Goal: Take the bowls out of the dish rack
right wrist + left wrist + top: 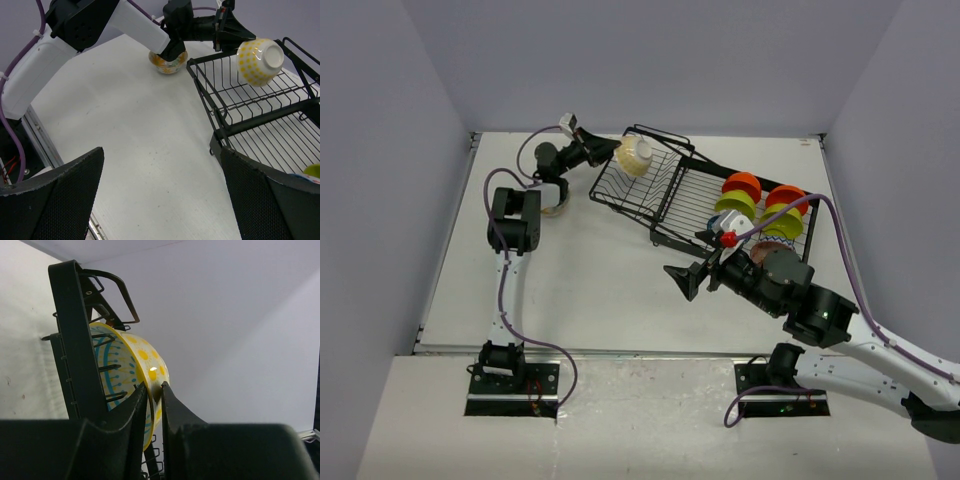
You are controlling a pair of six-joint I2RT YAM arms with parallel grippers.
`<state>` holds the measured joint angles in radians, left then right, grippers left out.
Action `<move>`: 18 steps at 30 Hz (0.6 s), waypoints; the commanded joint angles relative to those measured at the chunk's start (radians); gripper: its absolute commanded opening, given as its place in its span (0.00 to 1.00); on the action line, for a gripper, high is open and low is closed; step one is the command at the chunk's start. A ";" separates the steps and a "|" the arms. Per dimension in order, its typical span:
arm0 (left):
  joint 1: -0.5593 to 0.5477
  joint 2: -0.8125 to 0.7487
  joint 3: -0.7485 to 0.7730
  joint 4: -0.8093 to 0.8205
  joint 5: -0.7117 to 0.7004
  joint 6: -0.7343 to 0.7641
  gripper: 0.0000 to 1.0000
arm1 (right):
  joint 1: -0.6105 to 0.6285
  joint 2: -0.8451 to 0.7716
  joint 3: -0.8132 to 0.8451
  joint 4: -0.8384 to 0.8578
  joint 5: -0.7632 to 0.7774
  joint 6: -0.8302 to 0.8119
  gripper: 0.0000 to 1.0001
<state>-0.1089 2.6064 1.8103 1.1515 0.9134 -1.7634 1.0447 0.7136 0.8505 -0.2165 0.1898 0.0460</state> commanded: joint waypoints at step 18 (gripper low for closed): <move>-0.046 0.021 0.064 0.053 -0.010 -0.036 0.10 | -0.003 -0.003 -0.007 0.035 -0.010 -0.014 0.99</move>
<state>-0.1257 2.6198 1.8313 1.1866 0.8936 -1.7973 1.0447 0.7132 0.8501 -0.2165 0.1898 0.0444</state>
